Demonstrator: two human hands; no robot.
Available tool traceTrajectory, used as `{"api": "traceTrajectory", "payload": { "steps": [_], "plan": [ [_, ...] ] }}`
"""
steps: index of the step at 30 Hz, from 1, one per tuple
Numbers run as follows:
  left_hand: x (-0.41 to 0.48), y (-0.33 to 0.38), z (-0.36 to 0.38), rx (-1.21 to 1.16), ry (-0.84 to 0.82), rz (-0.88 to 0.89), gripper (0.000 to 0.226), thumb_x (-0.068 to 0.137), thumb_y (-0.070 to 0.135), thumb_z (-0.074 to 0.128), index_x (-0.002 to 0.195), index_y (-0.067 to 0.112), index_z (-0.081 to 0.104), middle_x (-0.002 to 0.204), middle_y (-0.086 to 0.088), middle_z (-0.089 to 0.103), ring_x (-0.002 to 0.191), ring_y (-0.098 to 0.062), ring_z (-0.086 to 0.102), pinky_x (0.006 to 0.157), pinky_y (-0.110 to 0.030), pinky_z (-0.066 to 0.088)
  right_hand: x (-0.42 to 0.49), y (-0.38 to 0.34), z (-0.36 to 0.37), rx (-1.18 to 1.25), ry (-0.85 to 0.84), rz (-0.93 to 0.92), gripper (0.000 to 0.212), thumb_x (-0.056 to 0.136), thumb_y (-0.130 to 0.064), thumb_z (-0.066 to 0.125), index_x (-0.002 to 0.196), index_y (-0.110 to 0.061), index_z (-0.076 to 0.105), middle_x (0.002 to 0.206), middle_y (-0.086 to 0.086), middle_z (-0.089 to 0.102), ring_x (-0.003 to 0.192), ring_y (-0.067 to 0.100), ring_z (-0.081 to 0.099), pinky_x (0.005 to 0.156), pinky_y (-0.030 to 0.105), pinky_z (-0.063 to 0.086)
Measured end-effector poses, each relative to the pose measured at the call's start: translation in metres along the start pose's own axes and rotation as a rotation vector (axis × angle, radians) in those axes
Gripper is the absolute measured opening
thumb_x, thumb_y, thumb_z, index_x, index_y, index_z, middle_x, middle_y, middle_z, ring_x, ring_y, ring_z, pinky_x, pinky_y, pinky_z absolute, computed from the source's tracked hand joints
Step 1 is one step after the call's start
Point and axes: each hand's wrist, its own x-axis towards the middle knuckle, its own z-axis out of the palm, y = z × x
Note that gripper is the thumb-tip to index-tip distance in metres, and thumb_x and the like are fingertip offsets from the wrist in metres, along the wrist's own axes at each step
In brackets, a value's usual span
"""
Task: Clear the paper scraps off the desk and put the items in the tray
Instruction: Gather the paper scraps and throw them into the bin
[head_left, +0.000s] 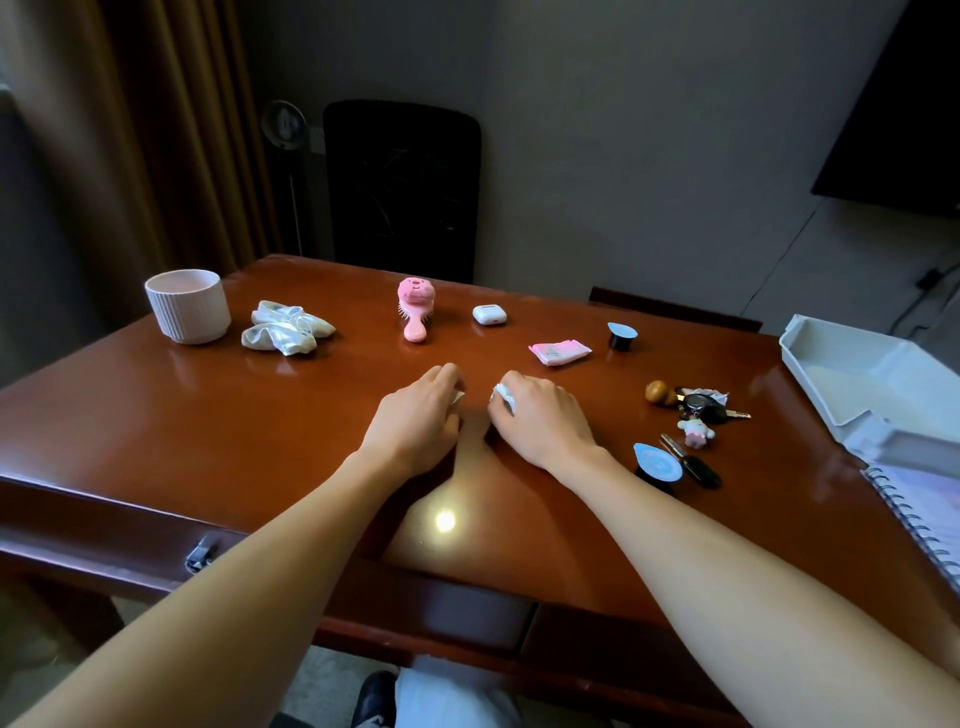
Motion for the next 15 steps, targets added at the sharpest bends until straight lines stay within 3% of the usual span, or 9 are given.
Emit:
{"api": "traceTrajectory", "payload": {
  "steps": [7, 12, 15],
  "plan": [
    [-0.003, 0.024, -0.008, 0.025, 0.010, 0.054, 0.009, 0.099, 0.024, 0.049, 0.105, 0.024, 0.043, 0.105, 0.003, 0.062, 0.082, -0.016, 0.059, 0.068, -0.032, 0.055, -0.009, 0.014, -0.032, -0.011, -0.010, 0.045, 0.022, 0.099, -0.032, 0.044, 0.107, -0.018, 0.059, 0.099, 0.004, 0.067, 0.082, 0.022, 0.061, 0.062, 0.031, 0.045],
    [0.004, 0.046, -0.008, 0.015, 0.006, 0.080, 0.013, 0.097, 0.025, 0.049, 0.109, 0.021, 0.046, 0.111, 0.001, 0.063, 0.090, -0.021, 0.060, 0.071, -0.034, 0.051, -0.014, 0.037, -0.054, 0.015, 0.018, 0.107, 0.037, 0.101, -0.030, 0.043, 0.137, -0.024, 0.050, 0.111, 0.005, 0.067, 0.083, 0.017, 0.059, 0.054, 0.024, 0.041],
    [0.011, 0.065, -0.003, 0.012, 0.000, 0.104, 0.015, 0.099, 0.026, 0.048, 0.113, 0.020, 0.049, 0.114, 0.000, 0.063, 0.092, -0.018, 0.059, 0.068, -0.028, 0.044, -0.020, 0.060, -0.065, -0.028, 0.027, 0.131, 0.035, 0.100, -0.030, 0.043, 0.135, -0.030, 0.051, 0.110, 0.002, 0.068, 0.085, 0.020, 0.059, 0.058, 0.030, 0.047]
  ]
}}
